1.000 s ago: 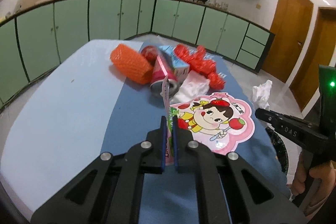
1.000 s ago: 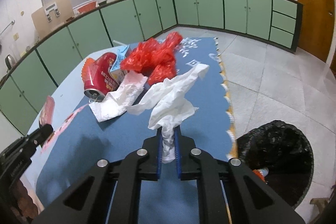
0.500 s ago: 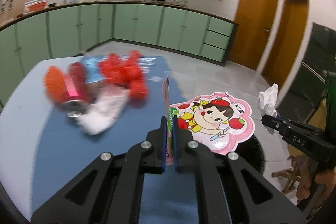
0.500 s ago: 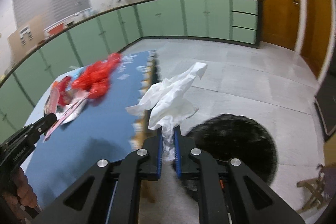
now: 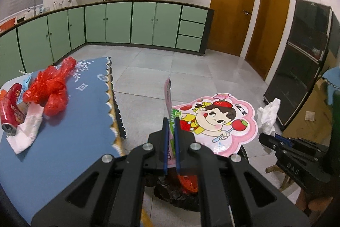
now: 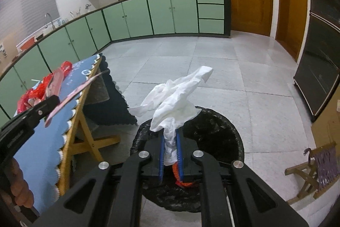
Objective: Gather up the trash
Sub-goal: 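Carry tissue and candy card over the bin and open both grippers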
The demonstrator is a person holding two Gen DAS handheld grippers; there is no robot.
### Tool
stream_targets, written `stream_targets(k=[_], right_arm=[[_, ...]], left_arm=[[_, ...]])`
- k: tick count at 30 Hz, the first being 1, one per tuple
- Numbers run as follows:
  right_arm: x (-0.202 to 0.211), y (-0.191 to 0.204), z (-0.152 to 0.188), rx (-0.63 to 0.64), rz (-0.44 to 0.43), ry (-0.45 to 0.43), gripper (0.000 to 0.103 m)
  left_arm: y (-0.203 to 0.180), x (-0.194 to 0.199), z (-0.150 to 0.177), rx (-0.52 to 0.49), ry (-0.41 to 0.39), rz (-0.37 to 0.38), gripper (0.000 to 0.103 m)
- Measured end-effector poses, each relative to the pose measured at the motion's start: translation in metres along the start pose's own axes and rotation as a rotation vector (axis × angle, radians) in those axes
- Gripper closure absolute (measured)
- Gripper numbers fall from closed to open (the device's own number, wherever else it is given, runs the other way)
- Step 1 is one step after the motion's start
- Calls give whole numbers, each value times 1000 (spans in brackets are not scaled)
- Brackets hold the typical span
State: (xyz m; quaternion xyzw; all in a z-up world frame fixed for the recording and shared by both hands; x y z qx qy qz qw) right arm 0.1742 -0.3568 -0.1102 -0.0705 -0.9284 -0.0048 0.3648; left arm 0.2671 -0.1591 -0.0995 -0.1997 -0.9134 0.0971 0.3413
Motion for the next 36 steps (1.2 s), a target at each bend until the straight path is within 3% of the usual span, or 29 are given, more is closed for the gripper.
stream_targets(k=[7, 16, 19, 20, 24, 31, 36], right_arm=[[-13, -16, 15, -19, -9, -3, 93], [-44, -38, 25, -46, -38, 67, 88], [-50, -40, 26, -43, -35, 83, 73], [-50, -41, 25, -38, -24, 82, 73], [-43, -45, 22, -49, 5, 67, 72], [-17, -37, 6, -44, 4, 10, 71], [7, 3, -26, 12, -35, -80, 43]], left_arm=[[-18, -26, 17, -2, 30, -23, 98], [-31, -55, 26, 1, 74, -29, 95], [-33, -63, 27, 0, 90, -28, 88], [-33, -63, 26, -1, 86, -32, 78], [-35, -55, 23, 1, 60, -25, 66], [-25, -23, 3, 44, 16, 12, 64], [15, 29, -23, 54, -77, -33, 47]])
Point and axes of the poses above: each gripper's, at about its wrist camera, not at the fingertips, and x roughly against the way its jaws point, y to its left, z to its underside, the point moved 3 cm from there along -x, roughly the way its jaws point, and after that the axes turned 14 degrees about x, right-handed, at the moved point
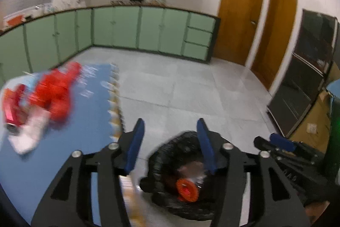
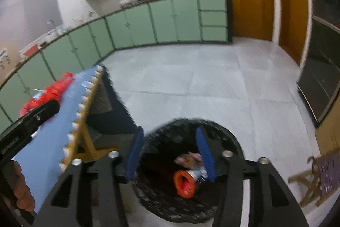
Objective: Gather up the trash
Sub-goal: 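Carry tissue and candy card over the bin and open both grippers, then move both grippers back to the table and grasp the red plastic bag with the right gripper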
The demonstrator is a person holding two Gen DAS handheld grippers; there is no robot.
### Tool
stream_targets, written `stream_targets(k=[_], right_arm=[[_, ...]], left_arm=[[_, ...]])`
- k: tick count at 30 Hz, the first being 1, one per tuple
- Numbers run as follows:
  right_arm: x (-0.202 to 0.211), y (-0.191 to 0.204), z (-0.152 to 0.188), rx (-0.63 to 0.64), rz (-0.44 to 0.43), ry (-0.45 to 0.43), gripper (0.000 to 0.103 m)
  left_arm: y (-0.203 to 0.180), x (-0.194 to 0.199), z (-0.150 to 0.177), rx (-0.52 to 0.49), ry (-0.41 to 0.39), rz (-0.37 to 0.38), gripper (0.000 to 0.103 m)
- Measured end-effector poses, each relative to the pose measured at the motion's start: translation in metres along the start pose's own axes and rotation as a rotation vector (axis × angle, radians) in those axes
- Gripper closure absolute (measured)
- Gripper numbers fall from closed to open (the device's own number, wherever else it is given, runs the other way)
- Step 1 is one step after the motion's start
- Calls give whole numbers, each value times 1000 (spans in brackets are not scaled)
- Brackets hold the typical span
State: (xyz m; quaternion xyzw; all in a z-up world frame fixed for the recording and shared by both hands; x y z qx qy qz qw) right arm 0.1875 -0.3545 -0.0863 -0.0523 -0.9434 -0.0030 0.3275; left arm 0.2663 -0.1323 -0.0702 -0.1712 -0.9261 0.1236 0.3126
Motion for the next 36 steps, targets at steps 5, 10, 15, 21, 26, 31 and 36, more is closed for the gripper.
stream_targets(k=[5, 10, 15, 21, 26, 31, 36], right_arm=[[5, 71, -39, 74, -91, -74, 17], [-9, 165, -70, 163, -212, -97, 15], [-47, 233, -87, 214, -260, -45, 16], [-99, 281, -90, 243, -255, 45, 23], [-133, 302, -96, 260, -248, 100, 27], [-154, 309, -96, 263, -225, 137, 29], [-172, 312, -92, 252, -251, 194, 63]], left_arm=[[82, 47, -33, 61, -93, -159, 33], [181, 83, -53, 139, -156, -359, 33], [248, 99, -69, 176, -184, -501, 33], [297, 101, -81, 213, -175, -541, 33], [307, 90, -85, 218, -167, -522, 33], [310, 75, -78, 213, -135, -480, 33], [305, 68, -67, 216, -101, -441, 33]])
Point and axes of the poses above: each gripper's, at about its wrist camera, not at the fingertips, and x roughly against the way its jaws point, y to its left, z to its underside, the point moved 3 cm from there along -x, roughly the way its jaws point, and after that the axes turned 14 degrees about x, right-handed, at the moved point
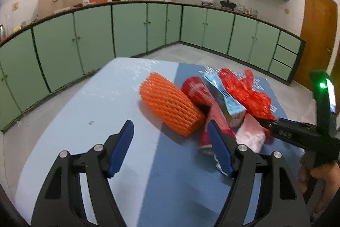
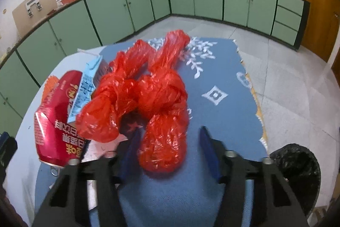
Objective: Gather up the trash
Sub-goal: 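Move both grippers back to the table and grasp the red plastic bag with the right gripper, then grasp the red can with the left gripper while the right holds the red bag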
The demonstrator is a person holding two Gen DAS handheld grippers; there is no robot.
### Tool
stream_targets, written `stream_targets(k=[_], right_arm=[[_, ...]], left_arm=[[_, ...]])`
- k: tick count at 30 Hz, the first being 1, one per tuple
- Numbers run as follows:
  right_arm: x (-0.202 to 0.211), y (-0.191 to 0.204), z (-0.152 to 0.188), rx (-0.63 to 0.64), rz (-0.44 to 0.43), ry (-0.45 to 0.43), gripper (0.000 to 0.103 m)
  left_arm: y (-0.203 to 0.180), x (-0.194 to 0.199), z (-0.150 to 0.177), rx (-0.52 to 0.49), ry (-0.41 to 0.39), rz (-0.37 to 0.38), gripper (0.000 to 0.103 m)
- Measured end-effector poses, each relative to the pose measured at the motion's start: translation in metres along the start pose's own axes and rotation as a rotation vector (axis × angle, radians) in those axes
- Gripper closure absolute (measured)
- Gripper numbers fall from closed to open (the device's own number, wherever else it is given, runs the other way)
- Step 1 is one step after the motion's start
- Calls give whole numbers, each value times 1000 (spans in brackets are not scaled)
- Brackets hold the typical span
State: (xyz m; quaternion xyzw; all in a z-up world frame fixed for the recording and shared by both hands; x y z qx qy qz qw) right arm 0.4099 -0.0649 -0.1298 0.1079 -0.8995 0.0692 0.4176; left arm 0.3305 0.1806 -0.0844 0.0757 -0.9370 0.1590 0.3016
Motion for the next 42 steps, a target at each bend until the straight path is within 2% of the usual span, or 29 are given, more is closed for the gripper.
stream_targets(k=[3, 8, 15, 21, 28, 35, 42], right_arm=[[-5, 1, 5, 7, -3, 13, 76], [-1, -2, 8, 1, -17, -4, 84], [19, -15, 20, -29, -35, -43, 85], [33, -26, 21, -17, -17, -65, 86], [38, -33, 23, -16, -2, -76, 85], [36, -33, 24, -10, 3, -71, 85], [36, -33, 26, -10, 0, -70, 86]], left_arm=[[-3, 0, 11, -12, 12, 2, 33], [-7, -6, 19, 2, 38, 12, 33], [-34, -18, 14, -21, 36, 44, 31], [-46, -43, 13, -26, 69, 45, 37], [-53, -58, 11, -20, 97, 60, 39], [-54, -77, 13, 20, 170, 70, 57], [-52, -69, 13, 20, 142, 40, 57]])
Point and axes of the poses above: each gripper's, at about its wrist camera, not at the fingertips, and x roughly against the way its jaws point, y to its left, z to its underside, the point moved 3 cm from there along -x, roughly the way its jaws point, and after that the axes turned 14 degrees about x, right-handed, at the moved point
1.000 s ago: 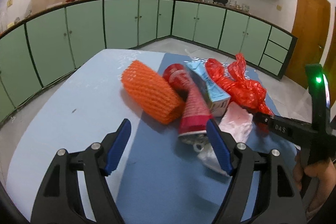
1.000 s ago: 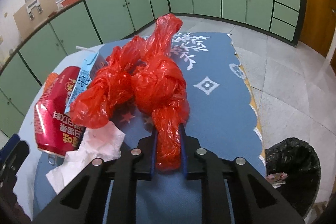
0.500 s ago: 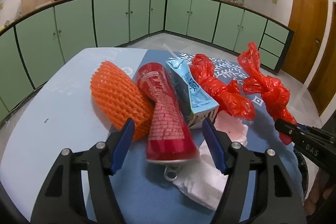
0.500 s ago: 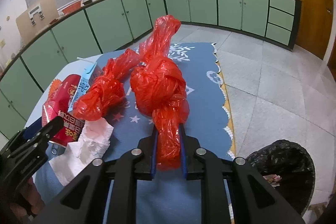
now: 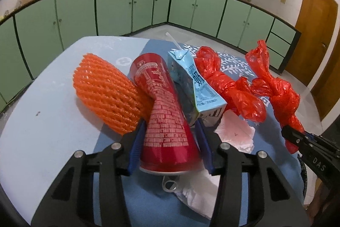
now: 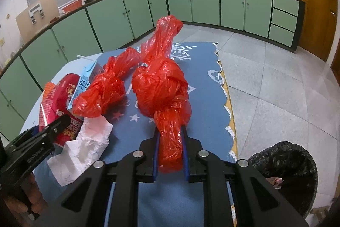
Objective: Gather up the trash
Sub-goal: 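Grasp the red can with the left gripper while the right holds the red bag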
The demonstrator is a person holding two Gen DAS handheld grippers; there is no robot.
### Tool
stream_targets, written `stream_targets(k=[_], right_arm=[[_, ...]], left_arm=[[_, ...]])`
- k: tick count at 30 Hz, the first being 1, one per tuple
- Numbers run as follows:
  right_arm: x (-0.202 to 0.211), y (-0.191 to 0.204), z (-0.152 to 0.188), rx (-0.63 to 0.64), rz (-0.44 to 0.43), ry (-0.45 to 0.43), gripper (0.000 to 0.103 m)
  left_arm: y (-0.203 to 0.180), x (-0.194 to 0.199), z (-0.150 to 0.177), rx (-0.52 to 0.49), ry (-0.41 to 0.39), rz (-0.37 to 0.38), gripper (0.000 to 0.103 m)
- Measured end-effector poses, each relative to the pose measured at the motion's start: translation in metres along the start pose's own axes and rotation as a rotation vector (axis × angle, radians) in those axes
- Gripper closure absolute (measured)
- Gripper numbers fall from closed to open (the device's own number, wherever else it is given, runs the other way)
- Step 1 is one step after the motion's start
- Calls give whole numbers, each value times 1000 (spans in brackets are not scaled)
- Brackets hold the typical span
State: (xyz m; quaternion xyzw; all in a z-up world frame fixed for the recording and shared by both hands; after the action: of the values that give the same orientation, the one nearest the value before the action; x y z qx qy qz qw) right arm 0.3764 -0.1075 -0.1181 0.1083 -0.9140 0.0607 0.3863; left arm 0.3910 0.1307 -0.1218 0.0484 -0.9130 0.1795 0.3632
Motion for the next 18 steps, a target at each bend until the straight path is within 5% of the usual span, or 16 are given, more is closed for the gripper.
stream_targets(k=[18], right_arm=[[45, -4, 25, -37, -42, -40, 90]], left_arm=[[4, 93, 31, -26, -118, 51, 65]])
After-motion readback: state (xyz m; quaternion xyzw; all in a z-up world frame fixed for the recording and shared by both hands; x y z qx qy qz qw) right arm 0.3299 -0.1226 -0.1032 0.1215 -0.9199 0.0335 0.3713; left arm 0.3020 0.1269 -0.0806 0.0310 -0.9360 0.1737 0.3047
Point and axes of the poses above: each gripper's, at about its wrist camera, not at the fingertips, and x roughly against the way its jaws point, y to its left, z to its underside, the point moved 3 cm from there along -x, roughly the way its jaws point, and after that the axes turned 14 degrees about x, right-handed, at the moved point
